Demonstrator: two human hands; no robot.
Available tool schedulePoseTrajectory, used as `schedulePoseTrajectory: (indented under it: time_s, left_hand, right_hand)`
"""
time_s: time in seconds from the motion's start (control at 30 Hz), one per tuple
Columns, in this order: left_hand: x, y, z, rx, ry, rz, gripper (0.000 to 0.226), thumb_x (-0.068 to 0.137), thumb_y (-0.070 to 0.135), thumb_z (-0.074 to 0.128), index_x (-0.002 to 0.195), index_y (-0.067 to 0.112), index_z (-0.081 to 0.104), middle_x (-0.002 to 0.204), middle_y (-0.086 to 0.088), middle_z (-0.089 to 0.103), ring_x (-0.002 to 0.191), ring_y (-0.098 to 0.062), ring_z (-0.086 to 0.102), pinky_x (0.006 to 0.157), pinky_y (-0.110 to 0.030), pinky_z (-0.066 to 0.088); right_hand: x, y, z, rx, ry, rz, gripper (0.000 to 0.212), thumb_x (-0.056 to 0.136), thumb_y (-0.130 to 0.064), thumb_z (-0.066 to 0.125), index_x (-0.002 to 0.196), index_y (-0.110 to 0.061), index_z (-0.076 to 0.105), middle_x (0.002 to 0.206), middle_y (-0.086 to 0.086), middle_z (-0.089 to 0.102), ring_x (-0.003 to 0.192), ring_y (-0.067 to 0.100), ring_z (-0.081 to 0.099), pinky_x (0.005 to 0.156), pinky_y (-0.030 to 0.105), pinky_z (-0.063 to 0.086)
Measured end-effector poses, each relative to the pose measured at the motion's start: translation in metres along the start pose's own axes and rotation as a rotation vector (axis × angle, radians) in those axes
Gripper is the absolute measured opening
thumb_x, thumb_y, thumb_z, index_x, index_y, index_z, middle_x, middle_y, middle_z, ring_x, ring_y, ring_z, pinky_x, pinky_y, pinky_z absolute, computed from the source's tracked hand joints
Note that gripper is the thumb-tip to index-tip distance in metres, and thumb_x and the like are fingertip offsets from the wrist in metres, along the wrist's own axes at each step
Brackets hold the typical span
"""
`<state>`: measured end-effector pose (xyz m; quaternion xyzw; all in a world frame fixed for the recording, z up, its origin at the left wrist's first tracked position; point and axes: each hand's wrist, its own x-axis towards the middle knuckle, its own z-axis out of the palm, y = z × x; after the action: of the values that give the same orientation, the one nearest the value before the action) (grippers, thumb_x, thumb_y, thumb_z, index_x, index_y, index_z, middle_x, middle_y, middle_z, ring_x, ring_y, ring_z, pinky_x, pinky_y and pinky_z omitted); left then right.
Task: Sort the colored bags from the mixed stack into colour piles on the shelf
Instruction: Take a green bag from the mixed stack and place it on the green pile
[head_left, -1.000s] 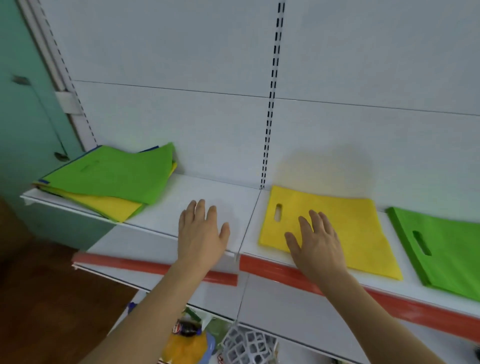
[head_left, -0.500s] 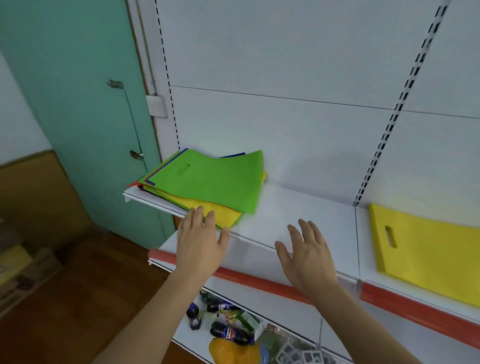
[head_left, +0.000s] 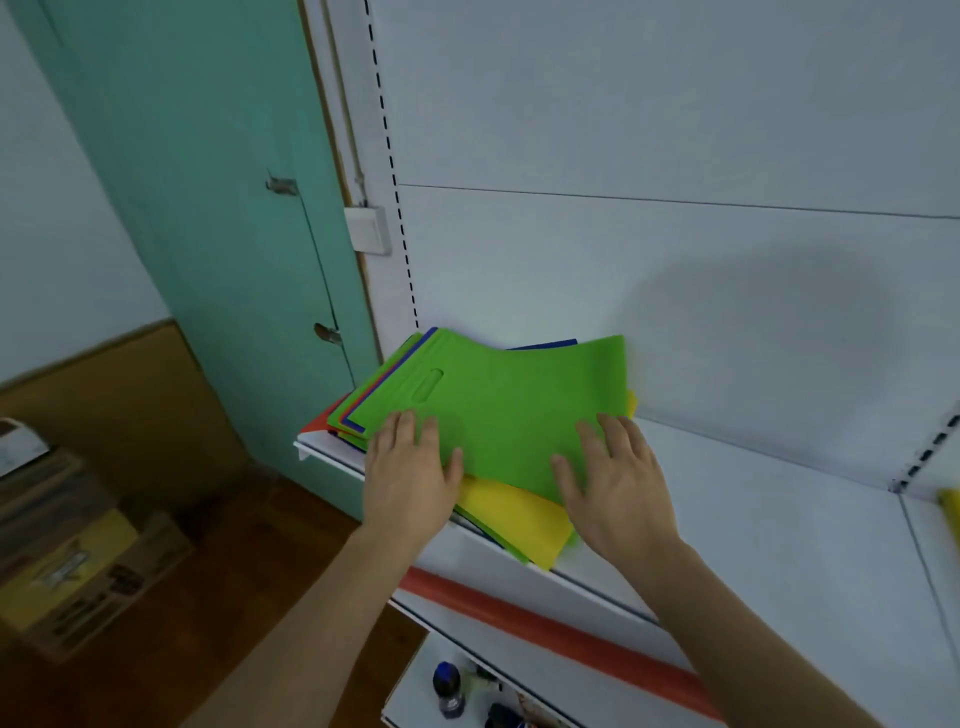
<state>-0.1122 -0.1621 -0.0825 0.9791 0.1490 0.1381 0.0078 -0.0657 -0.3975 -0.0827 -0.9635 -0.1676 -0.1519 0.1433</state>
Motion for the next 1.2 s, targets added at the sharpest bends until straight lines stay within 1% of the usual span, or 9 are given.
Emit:
schedulePoseTrajectory:
  time_s: [0.2, 0.33, 0.5, 0.6, 0.7, 0.83, 1.03, 1.13, 1.2]
  left_hand:
    - [0.031, -0.022, 0.018, 0.060, -0.062, 0.106, 0.089, 0.097, 0.079, 0.012, 0.159, 0.021, 0.039, 0.168, -0.017, 0.029, 0.158, -0.032, 0.018, 0.129, -0.054, 0.015]
    - [0.033, -0.021, 0.029, 0.033, -0.053, 0.219, 0.081, 0.102, 0.072, 0.010, 0.155, 0.022, 0.046, 0.160, -0.016, 0.045, 0.153, -0.031, 0.033, 0.127, -0.052, 0.019]
    - [0.040, -0.021, 0.028, -0.134, -0.028, 0.329, 0.070, 0.104, 0.065, 0.032, 0.156, 0.019, 0.041, 0.147, -0.003, 0.058, 0.139, -0.025, 0.044, 0.120, -0.047, 0.034]
    - [0.048, -0.029, 0.020, -0.107, -0.044, 0.375, 0.081, 0.097, 0.076, 0.027, 0.151, 0.021, 0.049, 0.147, 0.001, 0.057, 0.145, -0.029, 0.036, 0.122, -0.055, 0.027]
    - [0.046, -0.035, 0.015, -0.032, -0.068, 0.356, 0.086, 0.092, 0.081, 0.017, 0.139, 0.025, 0.063, 0.150, -0.006, 0.055, 0.149, -0.042, 0.030, 0.123, -0.066, 0.012]
    - [0.042, -0.034, 0.015, -0.029, -0.131, 0.386, 0.076, 0.098, 0.073, 0.021, 0.148, 0.024, 0.053, 0.163, -0.018, 0.035, 0.150, -0.052, 0.026, 0.122, -0.068, 0.011]
    - [0.039, -0.024, 0.021, -0.199, -0.127, 0.477, 0.058, 0.105, 0.055, 0.039, 0.152, 0.020, 0.043, 0.160, -0.013, 0.036, 0.145, -0.041, 0.037, 0.120, -0.057, 0.031]
    - [0.045, -0.024, 0.018, -0.332, -0.156, 0.507, 0.069, 0.101, 0.065, 0.043, 0.152, 0.019, 0.043, 0.161, -0.013, 0.035, 0.145, -0.034, 0.040, 0.118, -0.053, 0.037]
    - [0.047, -0.023, 0.012, -0.397, -0.132, 0.477, 0.079, 0.099, 0.078, 0.026, 0.147, 0.019, 0.049, 0.152, -0.011, 0.050, 0.136, -0.030, 0.052, 0.114, -0.054, 0.040]
  right_hand:
    - [0.035, -0.015, 0.019, -0.124, -0.125, 0.037, 0.052, 0.103, -0.059, 0.035, 0.120, -0.021, 0.065, 0.128, 0.004, 0.062, 0.126, 0.029, 0.055, 0.109, 0.044, 0.042]
    - [0.049, -0.021, 0.025, -0.156, -0.116, 0.154, 0.044, 0.103, -0.056, 0.037, 0.116, -0.021, 0.060, 0.120, 0.005, 0.060, 0.116, 0.028, 0.056, 0.101, 0.045, 0.047]
    - [0.044, -0.033, 0.022, -0.255, -0.142, 0.477, 0.070, 0.093, -0.081, 0.038, 0.120, -0.019, 0.057, 0.123, 0.010, 0.057, 0.117, 0.035, 0.055, 0.092, 0.046, 0.052]
    - [0.037, -0.037, 0.015, -0.262, -0.123, 0.620, 0.081, 0.087, -0.088, 0.041, 0.121, -0.016, 0.056, 0.118, 0.012, 0.054, 0.113, 0.036, 0.056, 0.085, 0.046, 0.055]
    - [0.028, -0.040, 0.015, -0.260, -0.021, 0.611, 0.068, 0.091, -0.072, 0.060, 0.123, -0.012, 0.056, 0.119, 0.015, 0.053, 0.112, 0.038, 0.054, 0.084, 0.046, 0.055]
    - [0.017, -0.040, 0.021, -0.045, 0.142, 0.565, 0.067, 0.090, -0.033, 0.079, 0.144, -0.013, 0.047, 0.127, 0.018, 0.049, 0.111, 0.045, 0.056, 0.084, 0.052, 0.054]
    - [0.013, -0.011, 0.018, 0.194, 0.053, 0.808, 0.087, 0.082, -0.050, 0.083, 0.147, -0.013, 0.038, 0.130, 0.018, 0.063, 0.120, 0.043, 0.061, 0.095, 0.051, 0.051]
    - [0.018, -0.001, 0.012, 0.287, 0.007, 0.848, 0.081, 0.080, -0.047, 0.085, 0.144, -0.016, 0.046, 0.123, 0.012, 0.070, 0.115, 0.039, 0.066, 0.092, 0.046, 0.054]
    - [0.023, 0.003, 0.009, 0.338, 0.020, 0.870, 0.081, 0.080, -0.042, 0.086, 0.146, -0.016, 0.048, 0.123, 0.012, 0.070, 0.115, 0.037, 0.066, 0.094, 0.046, 0.055]
